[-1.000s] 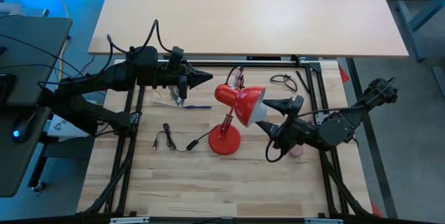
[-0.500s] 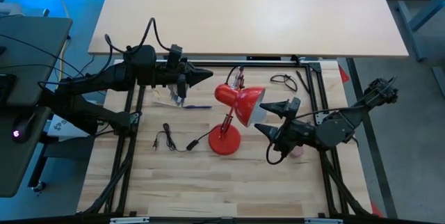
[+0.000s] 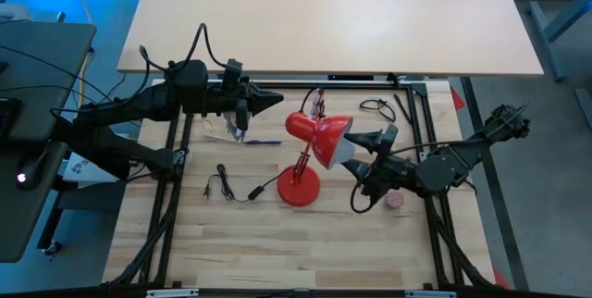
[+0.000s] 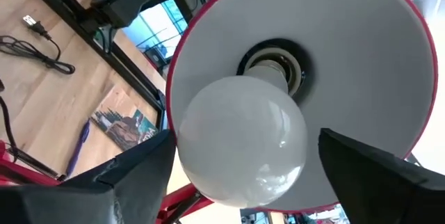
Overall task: Screw lightbulb
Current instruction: Insert the lightbulb on the lamp
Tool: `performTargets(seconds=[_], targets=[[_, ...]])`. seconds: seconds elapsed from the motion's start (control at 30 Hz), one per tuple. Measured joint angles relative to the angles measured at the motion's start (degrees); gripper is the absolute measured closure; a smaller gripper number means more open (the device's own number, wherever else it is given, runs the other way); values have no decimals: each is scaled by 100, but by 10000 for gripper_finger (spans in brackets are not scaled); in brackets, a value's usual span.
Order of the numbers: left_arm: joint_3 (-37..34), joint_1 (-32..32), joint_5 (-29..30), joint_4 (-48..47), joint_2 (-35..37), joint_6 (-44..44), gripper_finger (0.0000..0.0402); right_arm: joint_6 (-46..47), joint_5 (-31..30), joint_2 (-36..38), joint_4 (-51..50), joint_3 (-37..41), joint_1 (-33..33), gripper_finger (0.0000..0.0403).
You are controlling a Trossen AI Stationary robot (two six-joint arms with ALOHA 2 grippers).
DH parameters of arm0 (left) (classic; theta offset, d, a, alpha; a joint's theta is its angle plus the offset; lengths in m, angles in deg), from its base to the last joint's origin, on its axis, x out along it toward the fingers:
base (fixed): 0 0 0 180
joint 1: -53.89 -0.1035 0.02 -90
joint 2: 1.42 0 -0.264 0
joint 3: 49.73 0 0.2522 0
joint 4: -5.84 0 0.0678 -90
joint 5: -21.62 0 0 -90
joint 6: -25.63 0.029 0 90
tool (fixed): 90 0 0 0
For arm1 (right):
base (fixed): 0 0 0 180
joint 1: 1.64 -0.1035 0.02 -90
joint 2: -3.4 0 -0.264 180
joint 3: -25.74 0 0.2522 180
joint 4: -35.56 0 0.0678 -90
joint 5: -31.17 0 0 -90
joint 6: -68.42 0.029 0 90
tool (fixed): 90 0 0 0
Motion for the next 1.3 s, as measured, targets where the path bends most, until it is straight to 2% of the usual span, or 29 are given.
performTargets(seconds=[0.4, 0.97, 1.3], targets=[[0, 0, 13, 0, 0, 6, 401, -302, 228, 0, 7, 0, -47, 66], [0, 0, 11, 2, 0, -36, 402, -461, 118, -2, -17, 0, -59, 66], [0, 0, 11, 2, 0, -37, 402, -557, 118, -2, -15, 0, -57, 113]])
